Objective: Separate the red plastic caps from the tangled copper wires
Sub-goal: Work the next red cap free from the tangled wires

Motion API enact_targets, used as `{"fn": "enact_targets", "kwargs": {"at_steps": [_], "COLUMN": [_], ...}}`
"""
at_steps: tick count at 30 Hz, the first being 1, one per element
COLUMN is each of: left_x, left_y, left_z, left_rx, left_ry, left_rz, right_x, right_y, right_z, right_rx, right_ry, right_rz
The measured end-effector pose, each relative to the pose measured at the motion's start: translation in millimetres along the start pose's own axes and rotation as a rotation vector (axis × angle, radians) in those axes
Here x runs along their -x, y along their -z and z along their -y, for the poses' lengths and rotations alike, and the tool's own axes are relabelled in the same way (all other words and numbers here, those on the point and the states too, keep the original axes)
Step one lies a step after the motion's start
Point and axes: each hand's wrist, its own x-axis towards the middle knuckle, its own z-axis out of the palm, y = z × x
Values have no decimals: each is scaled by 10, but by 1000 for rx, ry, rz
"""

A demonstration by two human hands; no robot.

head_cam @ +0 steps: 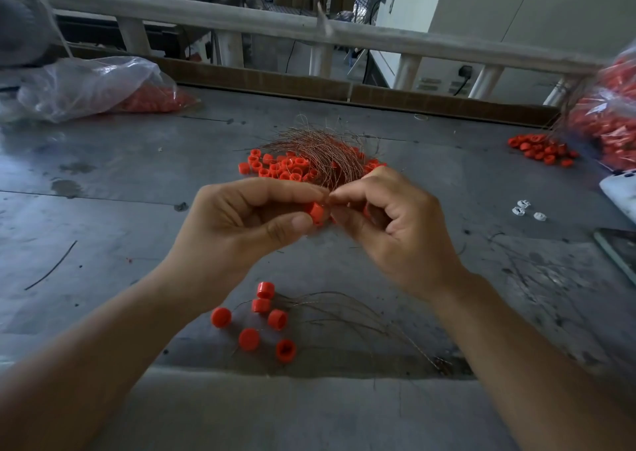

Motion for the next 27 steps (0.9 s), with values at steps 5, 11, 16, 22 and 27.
{"fn": "enact_targets", "kwargs": {"at_steps": [5,11,16,22,27], "left_x": [-22,-15,-12,-11,-5], "left_y": [14,3,-4,-37,-25], "left_z": [16,30,27,13,9], "left_rx": [-45,-77,-133,-138,-139], "left_ry": [58,91,95,93,109], "left_rz": [-121,-130,-118,-96,-79], "right_x": [-24,-59,-28,8,22], "right_y": [114,202,188,60,30], "right_z": [14,44,73,104,112], "right_rx": [-90,-109,-140,-85,-93], "right_ry": [-26,46,-4,-7,-42], "right_rz": [-104,-161,-82,40,52]}}
